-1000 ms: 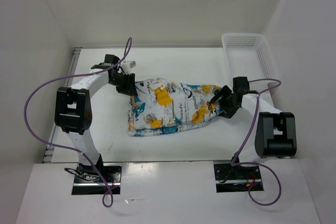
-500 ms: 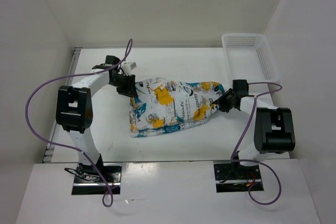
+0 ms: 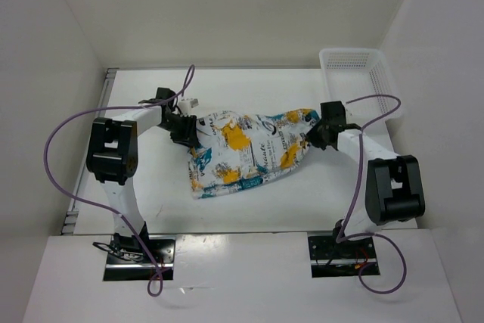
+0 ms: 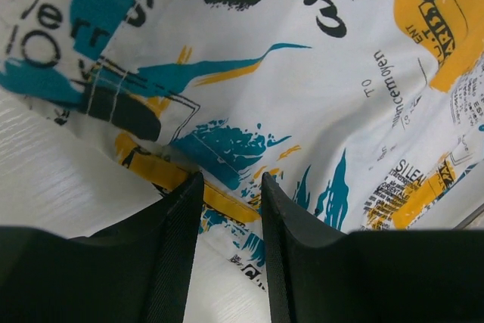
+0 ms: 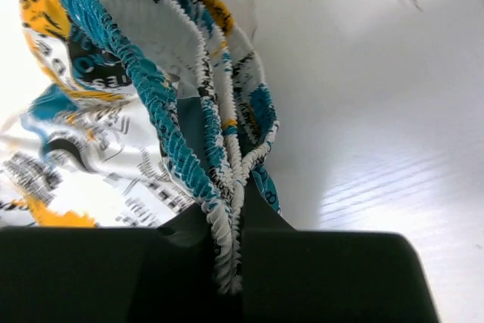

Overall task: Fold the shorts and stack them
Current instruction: Fold the shorts

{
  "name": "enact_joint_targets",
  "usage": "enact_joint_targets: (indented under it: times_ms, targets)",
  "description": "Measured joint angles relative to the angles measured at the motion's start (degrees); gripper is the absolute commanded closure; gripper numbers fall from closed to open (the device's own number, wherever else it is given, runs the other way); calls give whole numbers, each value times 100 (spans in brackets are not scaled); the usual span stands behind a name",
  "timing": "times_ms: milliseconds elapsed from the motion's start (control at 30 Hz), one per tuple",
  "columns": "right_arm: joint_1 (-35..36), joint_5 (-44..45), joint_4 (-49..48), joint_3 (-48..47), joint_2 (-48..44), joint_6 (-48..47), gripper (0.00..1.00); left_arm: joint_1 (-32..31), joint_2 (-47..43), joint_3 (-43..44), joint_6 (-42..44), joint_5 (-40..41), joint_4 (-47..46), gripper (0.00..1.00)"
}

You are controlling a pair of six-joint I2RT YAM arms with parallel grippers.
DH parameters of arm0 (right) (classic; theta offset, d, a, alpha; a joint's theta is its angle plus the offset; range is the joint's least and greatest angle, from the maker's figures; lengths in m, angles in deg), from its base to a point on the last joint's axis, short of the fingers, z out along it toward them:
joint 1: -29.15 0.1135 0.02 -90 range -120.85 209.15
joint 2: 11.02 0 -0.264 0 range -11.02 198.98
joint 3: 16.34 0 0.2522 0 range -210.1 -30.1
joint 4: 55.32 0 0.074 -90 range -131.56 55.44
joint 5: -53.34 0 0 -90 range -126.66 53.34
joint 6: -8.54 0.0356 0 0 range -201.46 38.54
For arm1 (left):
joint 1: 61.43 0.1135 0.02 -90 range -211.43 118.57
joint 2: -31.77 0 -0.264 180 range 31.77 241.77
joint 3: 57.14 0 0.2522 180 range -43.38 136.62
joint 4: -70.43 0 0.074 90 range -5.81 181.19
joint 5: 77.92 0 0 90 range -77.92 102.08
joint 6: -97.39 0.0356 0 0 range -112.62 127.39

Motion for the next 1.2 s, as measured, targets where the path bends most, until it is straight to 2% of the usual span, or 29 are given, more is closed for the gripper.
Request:
enact_joint_targets:
  times_ms: [333,700,933,1200]
  targets:
    - [1213,1108,662,-1287,-190,-557,100,2,24,-79,-17,-13,-166,56]
    - [3217,1657,1231,-2369,-55,-787,100,105,24,-146,-28,-138,-264,57]
    - [4129,1853,1432,-3069,767,-1174,100,168,24,-201,-33,-278,-328,57]
    - [4809,1884,1711,-3834,1904,-1781,100,197,24,-234,-33,-350,-374,57]
